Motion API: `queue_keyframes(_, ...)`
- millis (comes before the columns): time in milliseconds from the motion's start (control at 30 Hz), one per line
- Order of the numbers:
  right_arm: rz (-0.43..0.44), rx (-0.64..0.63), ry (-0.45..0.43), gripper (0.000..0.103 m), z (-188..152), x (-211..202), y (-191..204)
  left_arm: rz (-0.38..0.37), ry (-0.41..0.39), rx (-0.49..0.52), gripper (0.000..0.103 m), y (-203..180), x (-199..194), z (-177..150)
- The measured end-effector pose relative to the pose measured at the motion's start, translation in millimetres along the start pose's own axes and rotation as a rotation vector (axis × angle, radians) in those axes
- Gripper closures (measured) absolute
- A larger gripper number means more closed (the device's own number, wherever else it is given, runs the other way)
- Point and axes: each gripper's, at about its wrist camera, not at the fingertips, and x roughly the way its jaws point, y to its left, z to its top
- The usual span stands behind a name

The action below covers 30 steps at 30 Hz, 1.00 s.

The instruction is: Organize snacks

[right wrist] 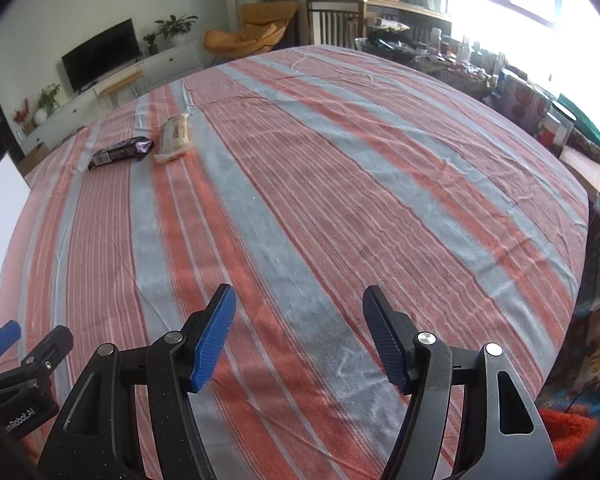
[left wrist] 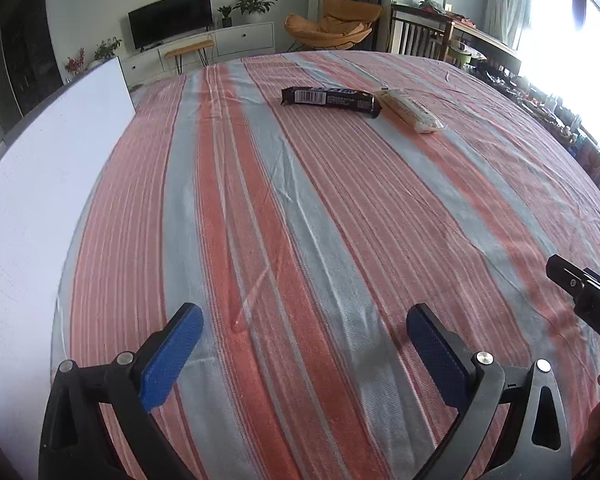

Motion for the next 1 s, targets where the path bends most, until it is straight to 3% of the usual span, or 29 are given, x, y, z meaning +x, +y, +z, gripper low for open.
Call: queue_keyframes(1000,-0.024,-0.054,0.011,0.018,-4.2,1.6,8.6,-0.002,0.005,0.006,0.0,-1.5,2.6,0.8)
